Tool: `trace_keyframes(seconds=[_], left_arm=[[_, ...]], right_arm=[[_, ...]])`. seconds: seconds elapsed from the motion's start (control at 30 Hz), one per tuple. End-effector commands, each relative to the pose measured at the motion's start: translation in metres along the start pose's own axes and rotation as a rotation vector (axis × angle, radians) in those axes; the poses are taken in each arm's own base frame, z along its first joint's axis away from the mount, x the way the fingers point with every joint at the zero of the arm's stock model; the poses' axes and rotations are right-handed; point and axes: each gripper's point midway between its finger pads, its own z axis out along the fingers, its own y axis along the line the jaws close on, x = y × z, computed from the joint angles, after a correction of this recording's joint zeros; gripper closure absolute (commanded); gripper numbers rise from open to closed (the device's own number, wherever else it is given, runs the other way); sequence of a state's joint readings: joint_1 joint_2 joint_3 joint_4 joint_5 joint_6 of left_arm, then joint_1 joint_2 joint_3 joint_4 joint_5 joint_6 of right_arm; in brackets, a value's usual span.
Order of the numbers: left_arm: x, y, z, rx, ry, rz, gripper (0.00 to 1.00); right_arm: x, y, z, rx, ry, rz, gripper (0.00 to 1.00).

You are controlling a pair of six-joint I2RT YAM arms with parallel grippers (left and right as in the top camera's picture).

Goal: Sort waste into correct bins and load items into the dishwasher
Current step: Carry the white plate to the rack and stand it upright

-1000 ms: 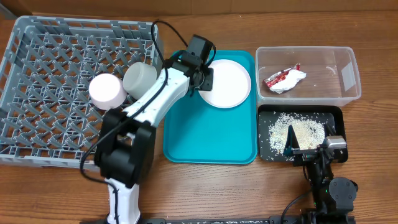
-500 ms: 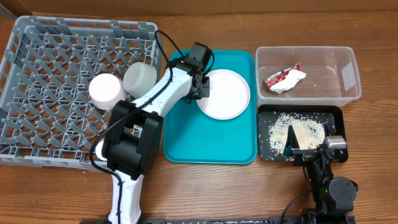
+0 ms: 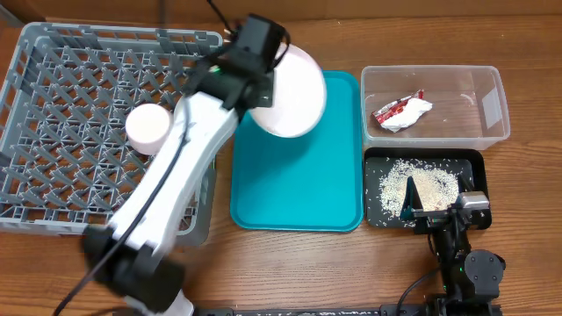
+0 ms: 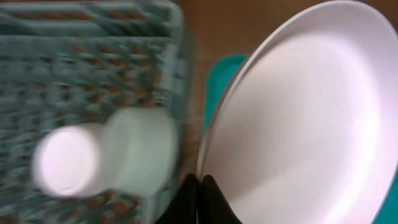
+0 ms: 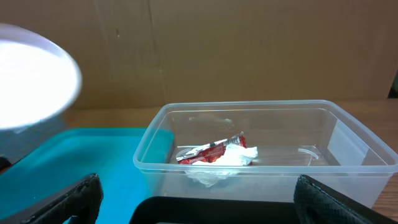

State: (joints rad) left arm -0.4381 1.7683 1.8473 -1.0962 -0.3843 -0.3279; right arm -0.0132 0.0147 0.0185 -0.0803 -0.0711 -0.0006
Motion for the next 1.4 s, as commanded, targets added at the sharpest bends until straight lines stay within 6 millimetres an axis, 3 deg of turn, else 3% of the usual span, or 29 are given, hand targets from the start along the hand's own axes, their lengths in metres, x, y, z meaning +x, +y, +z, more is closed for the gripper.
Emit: trace_keyframes(seconds=[0.0, 0.17, 0.27, 0.57, 0.83, 1.03, 1.17, 1.3, 1.37], left_arm=[[-0.022, 0.076, -0.059, -0.312, -0.165, -0.018, 0.96], [-0.016, 0.148, -0.113, -0.681, -0.199, 0.051, 0.96], [-0.011, 0.170, -0.124, -0.807, -0.175, 0.080, 0.96], [0.012, 0.241, -0.102, -0.983, 0.004, 0.023, 0.96], [0.014, 0.306, -0.074, -1.094, 0.085, -0.093, 0.96], [0.008, 0.323, -0.044, -1.085, 0.157, -0.017, 0.96], [-0.010, 0.326, -0.028, -1.082, 0.158, 0.069, 0.96], [-0.034, 0.307, 0.008, -0.866, 0.174, 0.347, 0.96], [-0.038, 0.302, 0.013, -0.822, 0.166, 0.392, 0.96]], right_arm=[[0.001, -0.002, 0.000, 0.007, -0.006, -0.004, 0.00], [0.001, -0.002, 0.000, 0.007, -0.006, -0.004, 0.00], [0.001, -0.002, 0.000, 0.007, -0.006, -0.004, 0.00], [0.001, -0.002, 0.000, 0.007, -0.006, -0.004, 0.00], [0.001, -0.002, 0.000, 0.007, -0.006, -0.004, 0.00], [0.001, -0.002, 0.000, 0.007, -0.006, -0.004, 0.00], [0.001, -0.002, 0.000, 0.007, -0.006, -0.004, 0.00], [0.001, -0.002, 0.000, 0.007, -0.006, -0.004, 0.00], [0.001, -0.002, 0.000, 0.007, -0.006, -0.004, 0.00]])
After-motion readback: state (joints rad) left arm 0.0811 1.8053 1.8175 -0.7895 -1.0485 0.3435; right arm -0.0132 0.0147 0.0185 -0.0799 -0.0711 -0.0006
